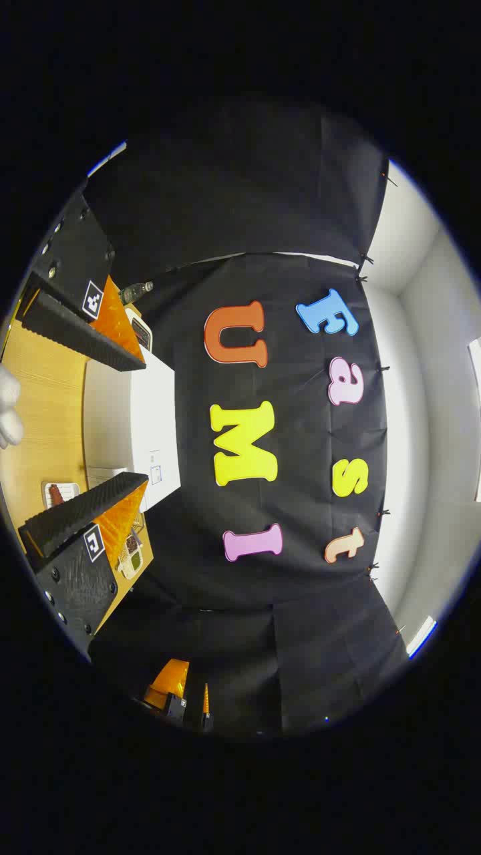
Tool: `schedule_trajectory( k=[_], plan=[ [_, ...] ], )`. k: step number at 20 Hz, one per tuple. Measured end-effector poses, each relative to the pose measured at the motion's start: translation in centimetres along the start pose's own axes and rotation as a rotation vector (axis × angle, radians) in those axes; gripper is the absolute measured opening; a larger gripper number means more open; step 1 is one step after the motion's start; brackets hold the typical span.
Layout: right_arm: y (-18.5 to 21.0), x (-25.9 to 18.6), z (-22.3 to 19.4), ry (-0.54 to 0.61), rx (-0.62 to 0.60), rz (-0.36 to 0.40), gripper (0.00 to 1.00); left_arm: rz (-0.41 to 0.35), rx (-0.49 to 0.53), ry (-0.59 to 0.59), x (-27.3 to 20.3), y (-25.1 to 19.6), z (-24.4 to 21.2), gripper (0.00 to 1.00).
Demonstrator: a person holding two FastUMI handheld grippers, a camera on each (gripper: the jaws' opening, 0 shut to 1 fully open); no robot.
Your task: Open the microwave oven with the left hand, put the food in, and close the microwave oven.
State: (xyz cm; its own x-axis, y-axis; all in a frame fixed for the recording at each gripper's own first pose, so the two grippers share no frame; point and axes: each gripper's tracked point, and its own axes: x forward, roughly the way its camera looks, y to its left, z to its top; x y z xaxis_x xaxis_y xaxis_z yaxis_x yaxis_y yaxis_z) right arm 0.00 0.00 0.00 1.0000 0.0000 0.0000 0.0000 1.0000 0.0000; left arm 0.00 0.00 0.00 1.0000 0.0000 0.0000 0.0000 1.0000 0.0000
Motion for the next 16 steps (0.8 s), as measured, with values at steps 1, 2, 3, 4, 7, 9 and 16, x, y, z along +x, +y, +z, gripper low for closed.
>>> schedule_trajectory(
  k=[1,2,3,4,7,9,16],
  plan=[
    [-0.1,0.1,-0.1,0.002,0.000,-0.001,1.00,0.000,0.007,-0.006,-0.1,0.0,0.2,0.95],
    [0.0,0.3,0.0,0.002,0.002,0.004,1.00,0.002,0.016,-0.005,-0.2,-0.2,0.2,0.95],
    [0.0,0.5,0.1,-0.001,0.006,0.011,1.00,0.009,0.018,0.000,-0.2,-0.2,0.1,0.95],
    [0.2,0.7,0.3,0.006,0.007,0.024,0.94,0.016,0.014,0.007,-0.2,-0.2,0.0,0.95],
    [0.0,1.5,0.8,-0.006,-0.007,0.041,1.00,0.038,0.001,0.024,-0.4,-0.4,-0.4,0.95],
    [0.8,1.9,1.0,-0.011,0.010,0.072,1.00,0.072,0.015,0.023,-0.3,0.4,-0.5,0.95],
    [1.7,3.4,2.3,-0.024,0.040,0.095,1.00,0.089,0.057,0.004,1.9,1.0,-1.7,0.95]
  ],
)
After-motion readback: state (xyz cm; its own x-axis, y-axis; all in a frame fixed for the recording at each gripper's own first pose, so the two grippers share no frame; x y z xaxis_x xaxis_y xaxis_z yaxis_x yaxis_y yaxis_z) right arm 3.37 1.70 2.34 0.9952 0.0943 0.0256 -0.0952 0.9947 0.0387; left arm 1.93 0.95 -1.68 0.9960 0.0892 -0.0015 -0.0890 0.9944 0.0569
